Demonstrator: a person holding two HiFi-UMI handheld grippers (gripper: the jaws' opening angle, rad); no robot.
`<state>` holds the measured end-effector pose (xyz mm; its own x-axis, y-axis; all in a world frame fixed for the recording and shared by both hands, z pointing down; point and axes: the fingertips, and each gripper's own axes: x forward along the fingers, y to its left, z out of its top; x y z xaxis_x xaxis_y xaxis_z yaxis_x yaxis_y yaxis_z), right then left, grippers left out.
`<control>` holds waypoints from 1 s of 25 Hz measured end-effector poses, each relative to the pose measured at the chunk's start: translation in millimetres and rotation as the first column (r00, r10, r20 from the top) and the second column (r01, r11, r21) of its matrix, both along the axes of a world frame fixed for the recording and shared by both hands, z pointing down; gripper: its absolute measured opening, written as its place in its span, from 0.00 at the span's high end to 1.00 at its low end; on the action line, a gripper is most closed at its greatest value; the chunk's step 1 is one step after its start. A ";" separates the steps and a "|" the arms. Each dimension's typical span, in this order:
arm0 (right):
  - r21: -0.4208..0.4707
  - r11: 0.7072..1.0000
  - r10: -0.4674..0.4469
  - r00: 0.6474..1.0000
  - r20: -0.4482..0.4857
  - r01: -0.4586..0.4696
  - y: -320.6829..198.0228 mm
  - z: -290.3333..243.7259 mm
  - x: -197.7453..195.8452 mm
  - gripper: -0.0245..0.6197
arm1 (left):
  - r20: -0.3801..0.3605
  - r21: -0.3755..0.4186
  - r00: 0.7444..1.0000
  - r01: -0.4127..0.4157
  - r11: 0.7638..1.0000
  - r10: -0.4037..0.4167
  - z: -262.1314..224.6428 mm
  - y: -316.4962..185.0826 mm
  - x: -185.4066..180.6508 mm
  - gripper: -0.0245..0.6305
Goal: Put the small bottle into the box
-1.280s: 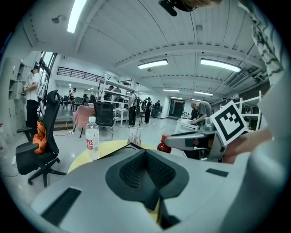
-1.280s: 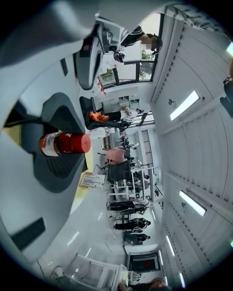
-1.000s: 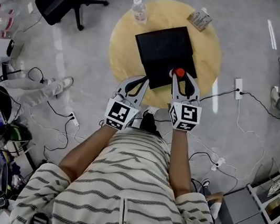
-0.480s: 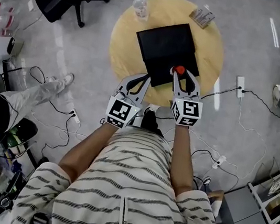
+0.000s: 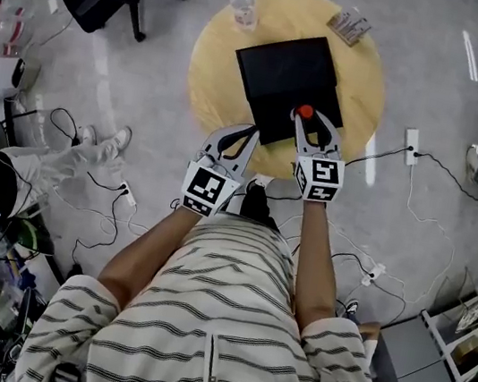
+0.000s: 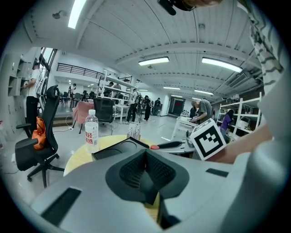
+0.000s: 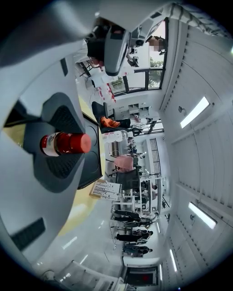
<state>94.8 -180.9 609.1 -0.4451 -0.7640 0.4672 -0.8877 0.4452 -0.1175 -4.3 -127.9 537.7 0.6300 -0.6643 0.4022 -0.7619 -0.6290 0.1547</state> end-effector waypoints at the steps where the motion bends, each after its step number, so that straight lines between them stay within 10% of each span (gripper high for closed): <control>1: -0.001 1.000 0.000 1.000 -0.003 0.000 -0.8 2.4 -0.5 0.73 | 0.001 0.001 1.000 -0.002 1.000 0.002 0.3 1.2 0.1 0.93; 25: -0.049 0.998 0.025 0.995 -0.096 -0.029 -12.3 46.1 -5.4 0.73 | 0.006 -0.009 1.000 -0.020 1.000 0.020 3.9 13.7 0.8 0.93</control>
<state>89.3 -193.2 655.2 -0.3764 -0.7495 0.5446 -0.9075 0.4165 -0.0539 -3.5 -114.2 541.7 0.6410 -0.6477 0.4119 -0.7499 -0.6429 0.1560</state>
